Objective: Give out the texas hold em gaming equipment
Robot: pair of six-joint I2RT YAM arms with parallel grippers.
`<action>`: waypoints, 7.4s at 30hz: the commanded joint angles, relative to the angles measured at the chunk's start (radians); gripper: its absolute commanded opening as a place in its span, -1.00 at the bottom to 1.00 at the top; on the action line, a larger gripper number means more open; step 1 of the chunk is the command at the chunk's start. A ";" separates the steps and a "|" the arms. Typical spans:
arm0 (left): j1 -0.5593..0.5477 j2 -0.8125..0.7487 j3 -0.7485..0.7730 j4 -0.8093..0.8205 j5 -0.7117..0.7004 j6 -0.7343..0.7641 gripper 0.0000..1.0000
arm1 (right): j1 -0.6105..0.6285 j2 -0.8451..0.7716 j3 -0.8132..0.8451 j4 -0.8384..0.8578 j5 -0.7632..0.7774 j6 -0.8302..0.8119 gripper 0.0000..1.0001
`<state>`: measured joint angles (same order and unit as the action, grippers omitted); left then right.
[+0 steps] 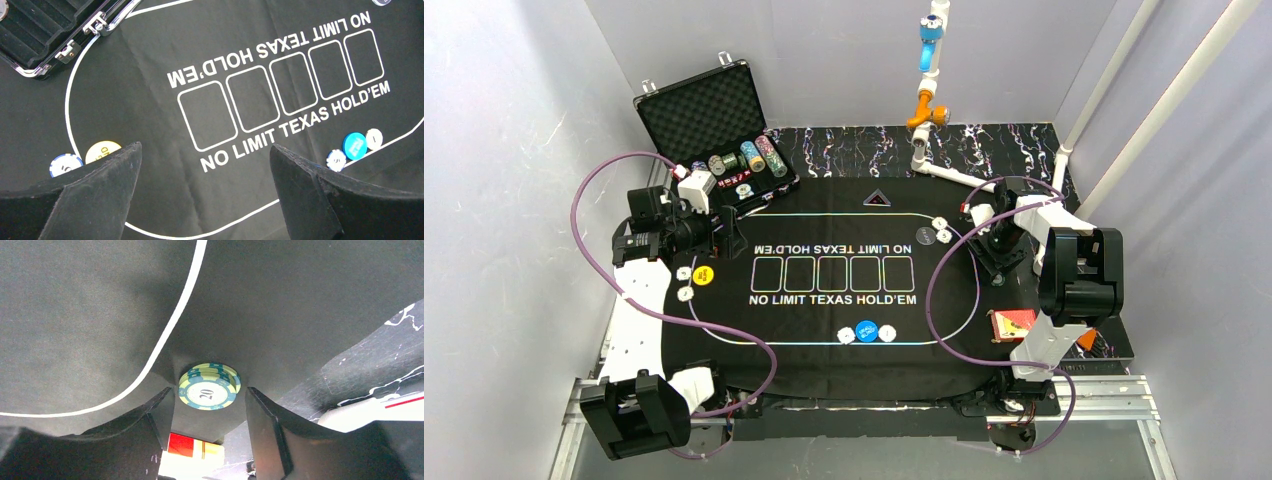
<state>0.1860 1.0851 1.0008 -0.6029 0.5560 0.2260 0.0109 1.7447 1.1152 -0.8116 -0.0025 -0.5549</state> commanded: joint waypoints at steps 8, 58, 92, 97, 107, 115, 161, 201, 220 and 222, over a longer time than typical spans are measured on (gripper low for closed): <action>-0.005 -0.008 0.000 -0.011 -0.006 0.010 0.99 | 0.000 -0.005 0.031 -0.028 -0.002 -0.011 -0.04; -0.005 0.046 0.017 -0.011 0.005 -0.008 0.99 | 0.155 0.327 0.542 0.054 -0.101 0.153 -0.15; -0.004 -0.004 0.019 -0.034 0.004 0.006 0.99 | 0.138 -0.018 0.218 -0.087 -0.030 -0.003 0.43; -0.005 -0.009 0.015 -0.035 0.016 0.002 0.99 | 0.048 -0.078 0.118 -0.102 -0.040 -0.050 0.56; -0.004 -0.006 0.020 -0.035 0.020 -0.007 0.99 | -0.028 -0.040 0.014 -0.037 -0.034 -0.069 0.64; -0.005 0.006 0.023 -0.035 0.021 -0.005 0.99 | -0.027 0.005 -0.011 0.021 -0.034 -0.051 0.60; -0.004 0.053 0.013 -0.042 0.095 -0.045 0.99 | 0.170 -0.102 0.102 -0.116 -0.123 -0.006 -0.19; -0.551 0.719 -0.214 1.080 0.549 -1.063 0.03 | 0.718 0.041 0.172 0.394 -0.603 0.216 -0.25; -0.551 0.681 -0.282 1.140 0.579 -1.089 -0.38 | 0.725 0.001 0.105 0.417 -0.629 0.223 -0.31; -0.552 0.676 -0.286 1.140 0.588 -1.087 -0.48 | 0.729 0.004 0.107 0.419 -0.641 0.223 -0.30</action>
<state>-0.3622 1.8183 0.7242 0.5251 1.0981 -0.8764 0.7273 1.7855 1.2209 -0.4171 -0.5995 -0.3386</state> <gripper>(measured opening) 0.289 0.508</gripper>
